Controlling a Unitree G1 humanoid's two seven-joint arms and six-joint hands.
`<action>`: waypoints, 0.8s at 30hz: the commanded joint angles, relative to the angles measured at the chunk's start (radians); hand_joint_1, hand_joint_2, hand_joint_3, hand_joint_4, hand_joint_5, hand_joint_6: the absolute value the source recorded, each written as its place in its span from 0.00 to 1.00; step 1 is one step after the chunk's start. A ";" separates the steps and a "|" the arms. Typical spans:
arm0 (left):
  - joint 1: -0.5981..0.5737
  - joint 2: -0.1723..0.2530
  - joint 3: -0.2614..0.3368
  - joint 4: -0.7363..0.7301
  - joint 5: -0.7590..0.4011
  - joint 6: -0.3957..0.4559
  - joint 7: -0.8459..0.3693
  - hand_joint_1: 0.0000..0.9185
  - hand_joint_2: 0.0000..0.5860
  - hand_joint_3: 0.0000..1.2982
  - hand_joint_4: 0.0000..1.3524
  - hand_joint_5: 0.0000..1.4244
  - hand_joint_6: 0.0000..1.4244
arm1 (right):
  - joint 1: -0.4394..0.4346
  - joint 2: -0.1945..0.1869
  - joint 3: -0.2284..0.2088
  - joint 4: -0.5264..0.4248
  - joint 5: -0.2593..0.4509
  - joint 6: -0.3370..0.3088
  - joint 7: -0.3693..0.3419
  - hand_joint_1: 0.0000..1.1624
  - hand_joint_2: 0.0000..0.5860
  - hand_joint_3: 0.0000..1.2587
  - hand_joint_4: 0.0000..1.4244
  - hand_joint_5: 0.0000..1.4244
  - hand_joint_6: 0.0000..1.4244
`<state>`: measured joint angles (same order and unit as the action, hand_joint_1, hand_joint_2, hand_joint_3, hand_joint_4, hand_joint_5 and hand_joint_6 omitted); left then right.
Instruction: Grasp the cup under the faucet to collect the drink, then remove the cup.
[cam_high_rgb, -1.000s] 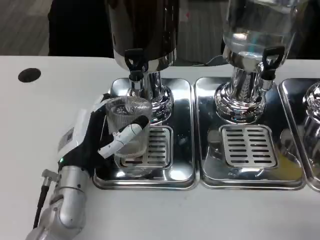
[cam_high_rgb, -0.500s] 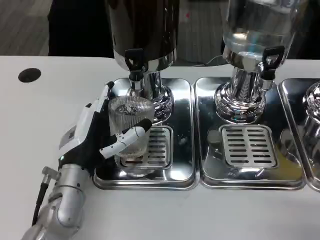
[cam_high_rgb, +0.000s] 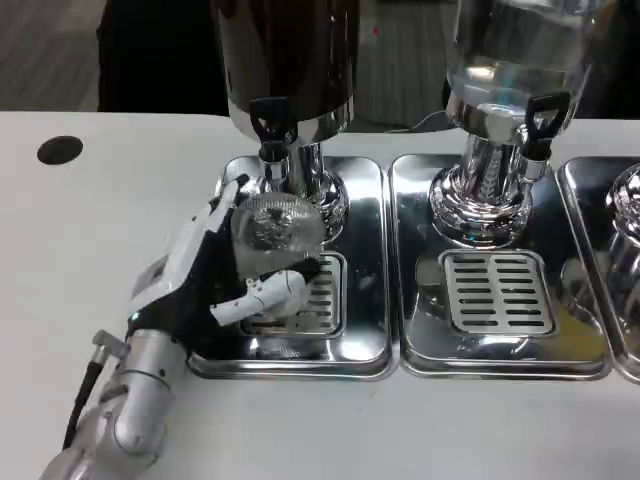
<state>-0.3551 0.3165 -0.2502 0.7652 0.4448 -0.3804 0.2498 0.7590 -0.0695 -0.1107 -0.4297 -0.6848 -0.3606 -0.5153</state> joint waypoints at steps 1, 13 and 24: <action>-0.004 0.013 -0.009 -0.002 0.004 -0.022 -0.040 0.22 0.01 0.00 0.00 0.00 0.00 | 0.003 0.007 -0.009 0.010 0.006 -0.019 -0.012 0.59 0.88 0.31 0.26 0.20 0.13; 0.018 0.020 0.013 0.003 -0.027 -0.062 -0.069 0.13 0.00 0.00 0.00 0.00 0.00 | -0.008 0.014 -0.016 0.020 0.006 -0.026 -0.012 0.59 0.88 0.31 0.27 0.20 0.13; 0.064 0.030 0.071 -0.046 -0.104 -0.105 -0.093 0.08 0.00 0.00 0.00 0.00 0.00 | -0.025 0.018 -0.019 0.035 0.005 -0.020 -0.010 0.60 0.89 0.31 0.27 0.20 0.13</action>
<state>-0.3156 0.3345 -0.2056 0.7441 0.3634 -0.4648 0.1738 0.7395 -0.0511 -0.1201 -0.4011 -0.6828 -0.3738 -0.5159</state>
